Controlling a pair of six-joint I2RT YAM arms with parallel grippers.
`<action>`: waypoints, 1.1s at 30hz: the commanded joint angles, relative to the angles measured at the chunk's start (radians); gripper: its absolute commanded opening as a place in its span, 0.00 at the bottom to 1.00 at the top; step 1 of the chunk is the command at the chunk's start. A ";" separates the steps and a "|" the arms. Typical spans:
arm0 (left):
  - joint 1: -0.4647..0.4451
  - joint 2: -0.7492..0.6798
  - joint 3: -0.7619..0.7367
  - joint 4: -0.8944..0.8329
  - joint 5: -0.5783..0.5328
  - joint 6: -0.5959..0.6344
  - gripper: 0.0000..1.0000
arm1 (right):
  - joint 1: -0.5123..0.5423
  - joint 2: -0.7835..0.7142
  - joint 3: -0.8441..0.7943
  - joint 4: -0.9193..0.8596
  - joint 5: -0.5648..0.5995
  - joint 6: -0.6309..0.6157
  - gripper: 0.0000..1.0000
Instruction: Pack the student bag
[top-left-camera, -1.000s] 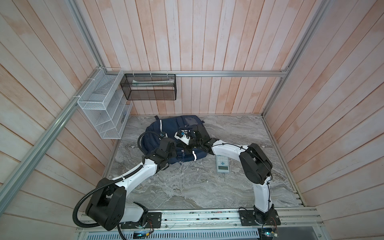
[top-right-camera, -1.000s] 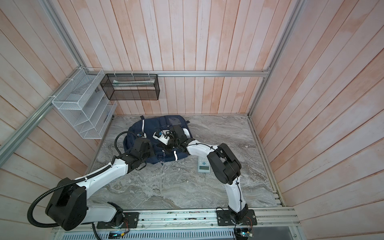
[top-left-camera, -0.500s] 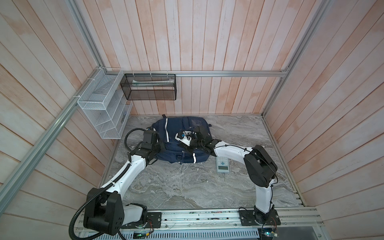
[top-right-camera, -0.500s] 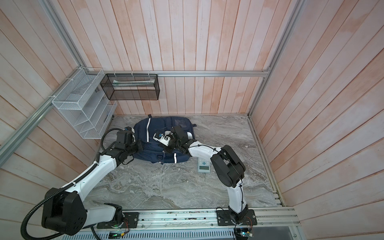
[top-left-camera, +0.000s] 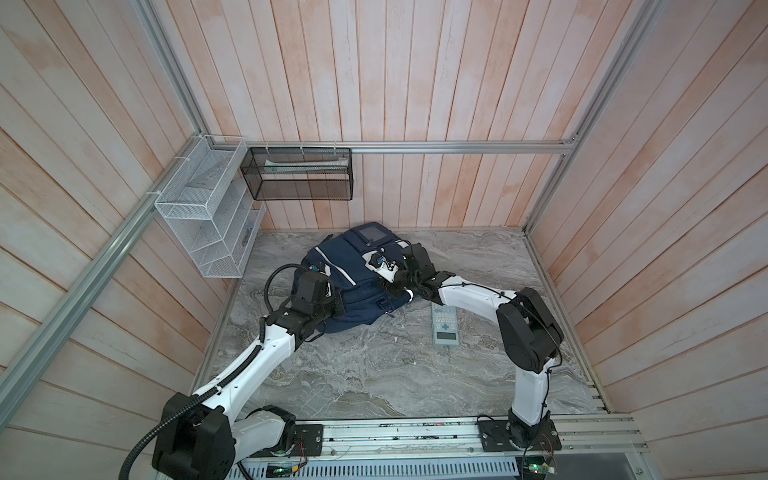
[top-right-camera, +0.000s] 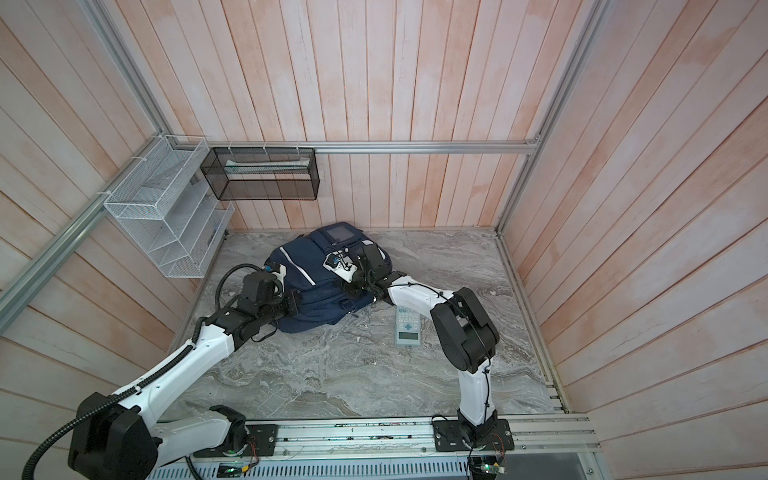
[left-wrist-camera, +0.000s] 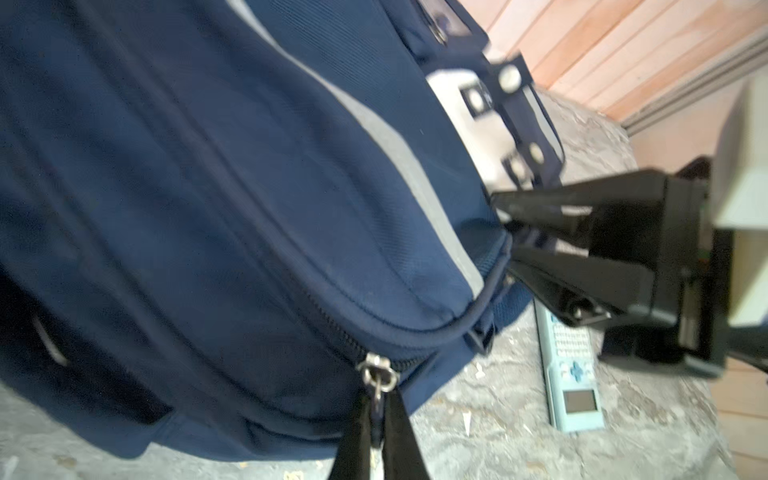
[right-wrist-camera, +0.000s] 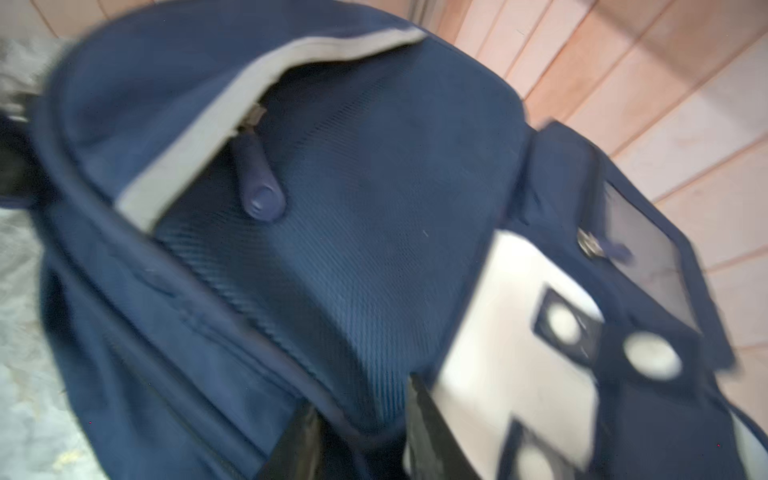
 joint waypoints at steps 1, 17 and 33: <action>-0.023 -0.030 -0.039 0.031 0.037 -0.074 0.00 | 0.013 -0.157 -0.214 0.192 0.105 -0.030 0.51; -0.053 -0.048 -0.047 0.028 0.039 -0.105 0.00 | 0.241 -0.018 -0.133 0.310 0.173 -0.223 0.54; 0.284 -0.008 0.061 -0.070 -0.002 -0.003 0.00 | 0.126 -0.125 -0.300 0.134 -0.025 -0.346 0.00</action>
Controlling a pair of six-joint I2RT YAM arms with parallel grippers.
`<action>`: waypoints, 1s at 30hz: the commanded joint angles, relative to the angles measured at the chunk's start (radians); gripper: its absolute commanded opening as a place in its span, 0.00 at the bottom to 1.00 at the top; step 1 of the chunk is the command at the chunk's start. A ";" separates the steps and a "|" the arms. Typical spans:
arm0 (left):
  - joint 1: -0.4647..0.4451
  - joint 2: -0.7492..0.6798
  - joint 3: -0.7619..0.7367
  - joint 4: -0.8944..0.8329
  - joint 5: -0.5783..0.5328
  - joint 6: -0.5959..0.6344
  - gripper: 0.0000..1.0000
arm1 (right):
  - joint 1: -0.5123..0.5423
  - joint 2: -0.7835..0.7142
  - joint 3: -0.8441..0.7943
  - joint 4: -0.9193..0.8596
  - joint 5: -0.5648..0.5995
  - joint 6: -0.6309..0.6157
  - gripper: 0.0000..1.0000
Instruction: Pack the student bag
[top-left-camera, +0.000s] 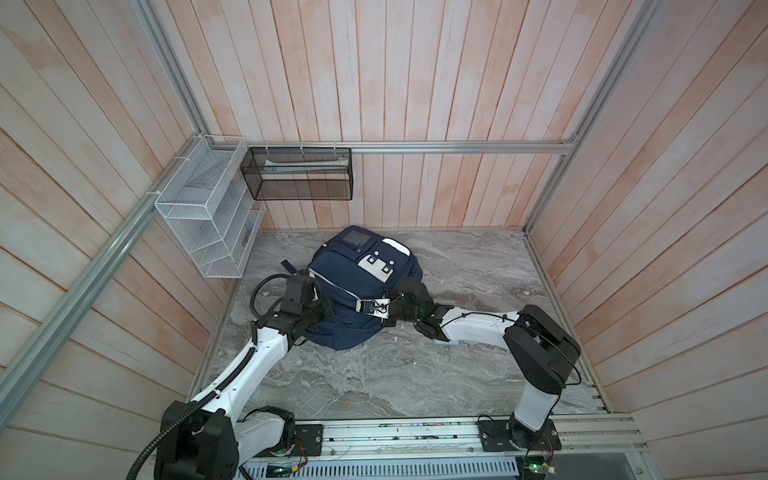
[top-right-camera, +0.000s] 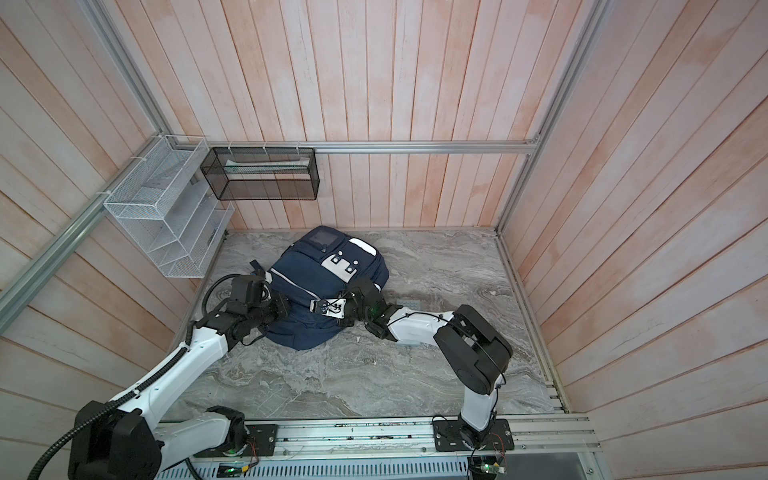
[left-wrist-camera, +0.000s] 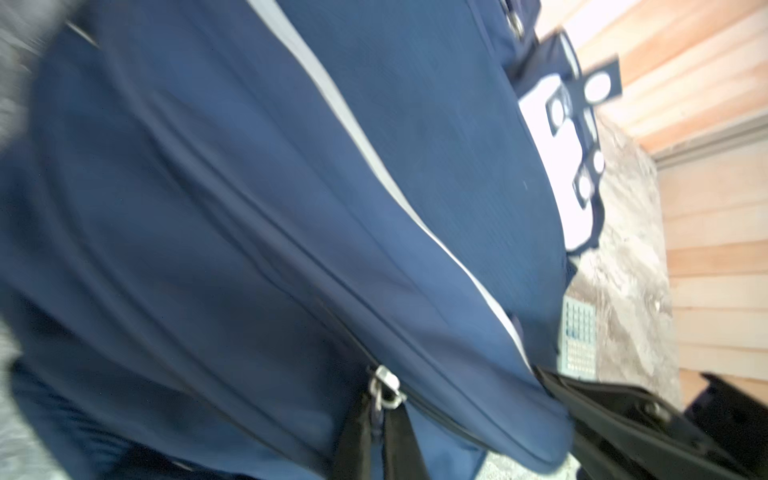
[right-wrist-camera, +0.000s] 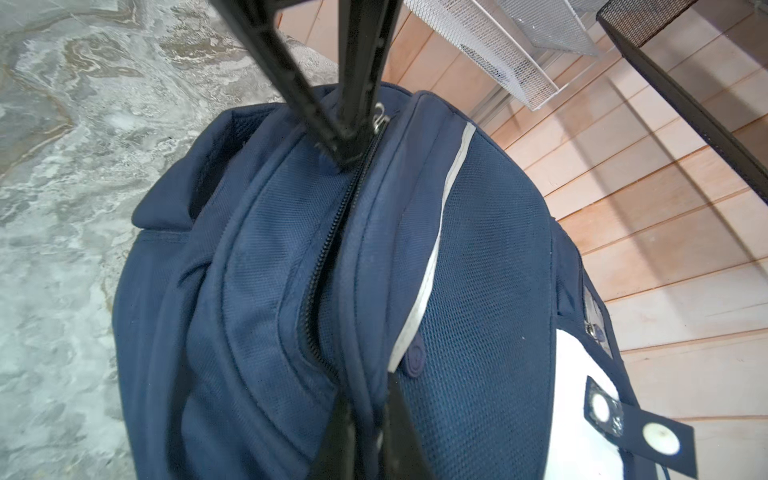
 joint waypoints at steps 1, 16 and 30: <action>0.116 0.015 0.070 -0.003 -0.057 0.060 0.00 | -0.057 -0.017 -0.034 -0.136 -0.030 -0.025 0.00; -0.160 -0.095 -0.022 0.007 -0.002 -0.039 0.00 | -0.246 -0.110 -0.107 0.052 0.303 0.058 0.26; -0.318 -0.005 0.006 0.108 0.026 -0.107 0.00 | 0.015 -0.141 -0.095 0.087 0.144 0.004 0.59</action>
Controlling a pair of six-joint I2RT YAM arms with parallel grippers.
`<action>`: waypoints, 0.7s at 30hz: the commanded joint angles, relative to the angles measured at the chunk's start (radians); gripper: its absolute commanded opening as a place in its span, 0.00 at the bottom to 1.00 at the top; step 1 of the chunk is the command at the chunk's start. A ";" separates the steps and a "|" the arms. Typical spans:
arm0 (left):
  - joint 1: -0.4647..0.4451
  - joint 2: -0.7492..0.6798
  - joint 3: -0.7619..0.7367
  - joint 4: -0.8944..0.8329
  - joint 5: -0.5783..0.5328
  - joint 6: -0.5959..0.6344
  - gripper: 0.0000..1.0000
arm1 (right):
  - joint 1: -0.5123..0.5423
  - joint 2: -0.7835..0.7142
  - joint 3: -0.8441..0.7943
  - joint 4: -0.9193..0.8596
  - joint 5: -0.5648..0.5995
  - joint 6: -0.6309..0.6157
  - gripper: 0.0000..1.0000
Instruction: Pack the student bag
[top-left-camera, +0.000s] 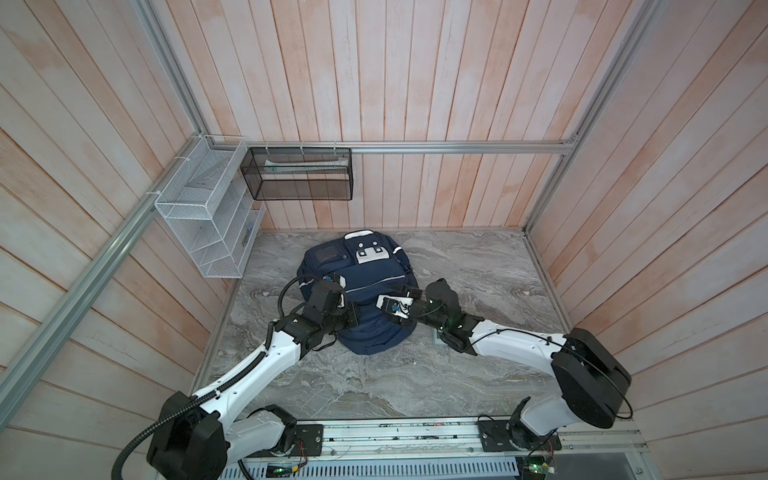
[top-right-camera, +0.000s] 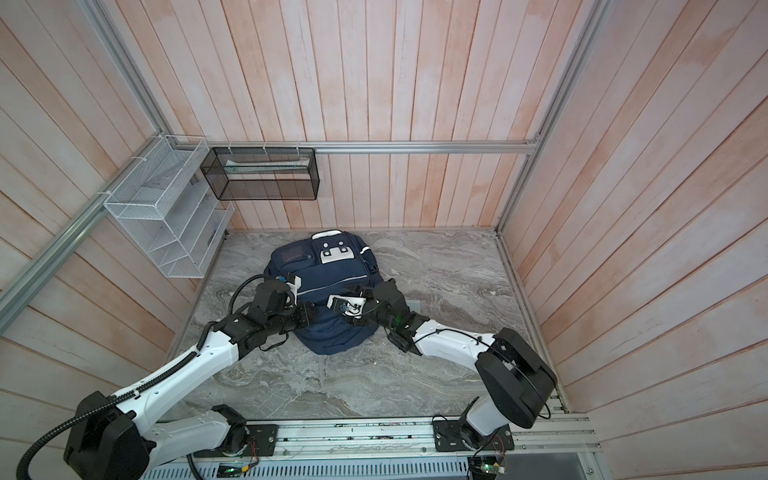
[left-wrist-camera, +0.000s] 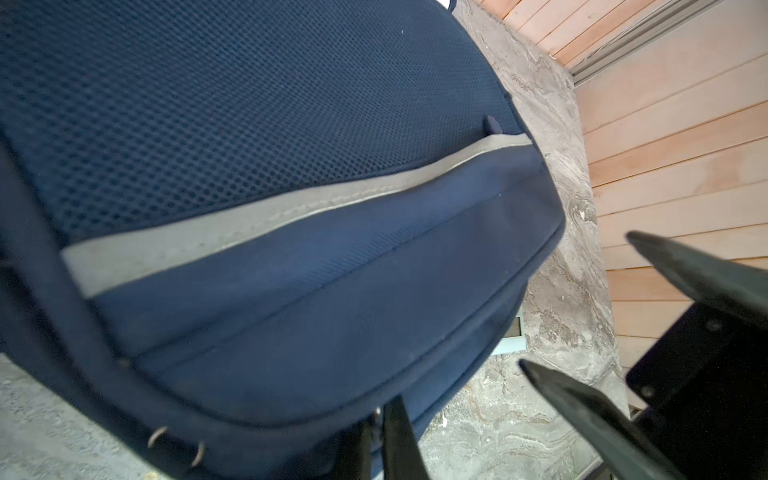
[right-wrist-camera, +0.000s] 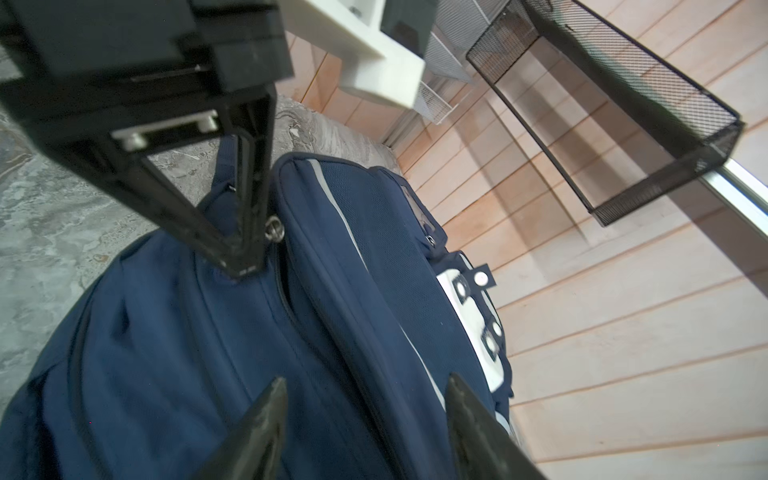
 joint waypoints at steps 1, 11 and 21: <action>-0.009 -0.015 0.016 0.051 0.008 -0.019 0.00 | 0.024 0.107 0.097 -0.019 0.043 -0.045 0.57; 0.138 -0.051 0.014 -0.026 0.037 0.047 0.00 | 0.004 0.143 0.081 -0.133 -0.022 -0.099 0.00; 0.458 0.001 0.073 -0.070 -0.026 0.170 0.00 | -0.141 0.087 0.051 -0.251 -0.207 -0.143 0.00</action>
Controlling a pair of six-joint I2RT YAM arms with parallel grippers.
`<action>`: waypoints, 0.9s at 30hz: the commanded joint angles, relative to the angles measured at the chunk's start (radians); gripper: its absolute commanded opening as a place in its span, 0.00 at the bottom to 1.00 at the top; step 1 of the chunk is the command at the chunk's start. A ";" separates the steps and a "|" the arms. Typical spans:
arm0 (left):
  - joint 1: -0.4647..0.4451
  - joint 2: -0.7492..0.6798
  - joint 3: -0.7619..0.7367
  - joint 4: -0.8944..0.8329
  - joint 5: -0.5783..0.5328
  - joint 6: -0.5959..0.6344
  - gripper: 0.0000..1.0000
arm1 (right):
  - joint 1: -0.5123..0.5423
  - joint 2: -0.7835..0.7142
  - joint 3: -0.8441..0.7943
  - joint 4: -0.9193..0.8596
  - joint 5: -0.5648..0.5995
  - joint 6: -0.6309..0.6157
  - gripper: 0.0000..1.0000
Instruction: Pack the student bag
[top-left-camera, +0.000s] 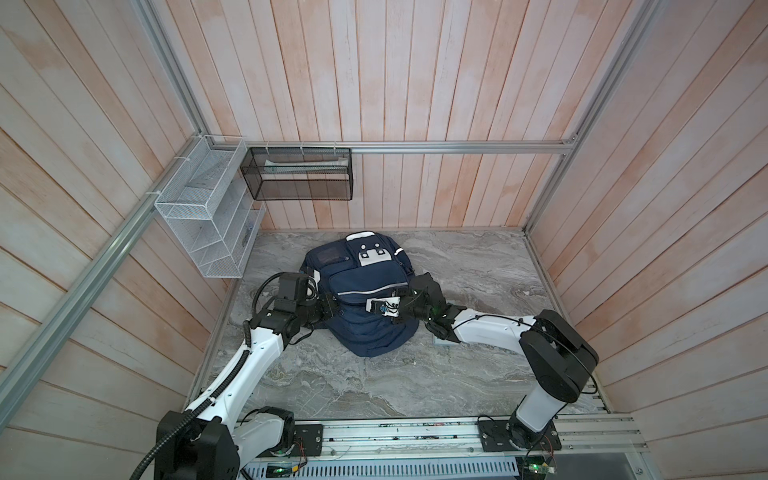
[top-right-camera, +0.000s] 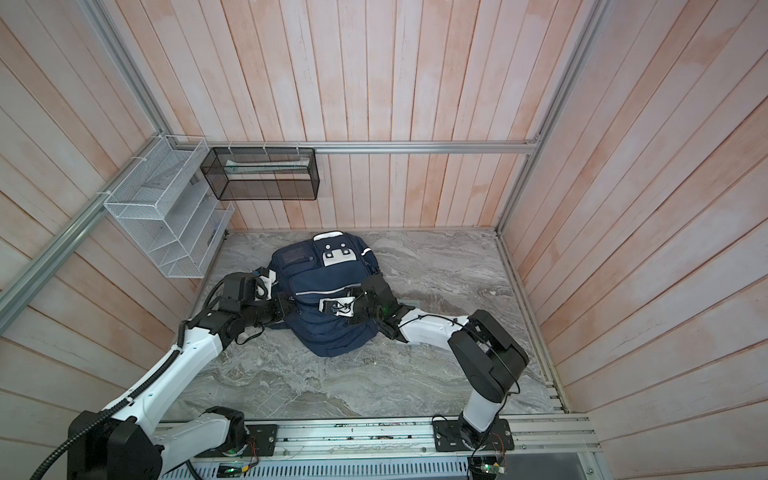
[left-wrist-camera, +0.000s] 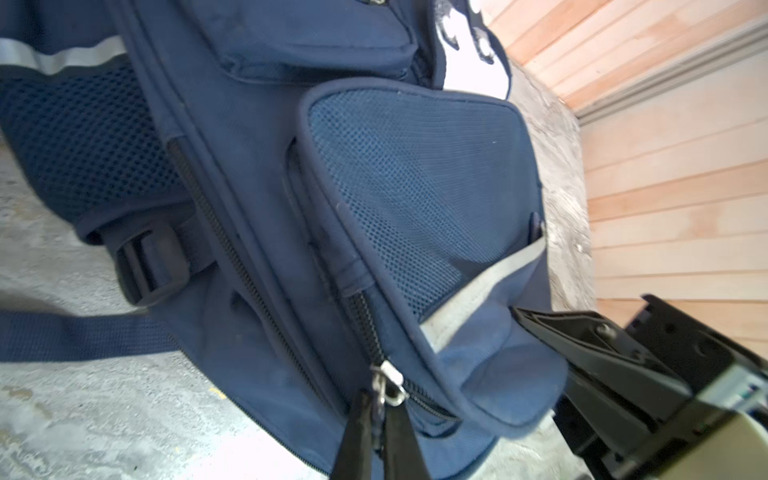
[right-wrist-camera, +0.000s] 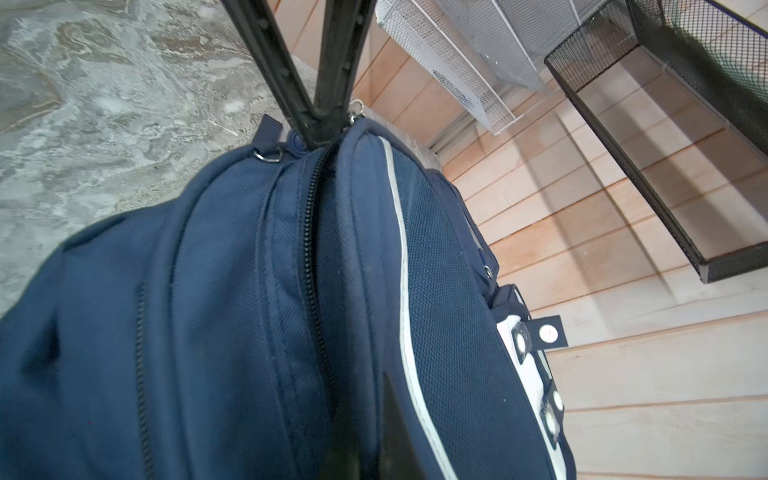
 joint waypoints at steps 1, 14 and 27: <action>0.129 0.037 0.040 0.050 -0.267 0.017 0.00 | -0.099 -0.050 -0.033 -0.204 -0.060 -0.022 0.00; 0.134 0.018 0.018 0.076 -0.269 0.037 0.11 | -0.271 -0.039 0.045 -0.241 -0.222 -0.113 0.00; -0.079 -0.031 0.089 0.084 -0.326 0.122 0.50 | -0.273 -0.118 -0.028 -0.093 -0.225 0.059 0.26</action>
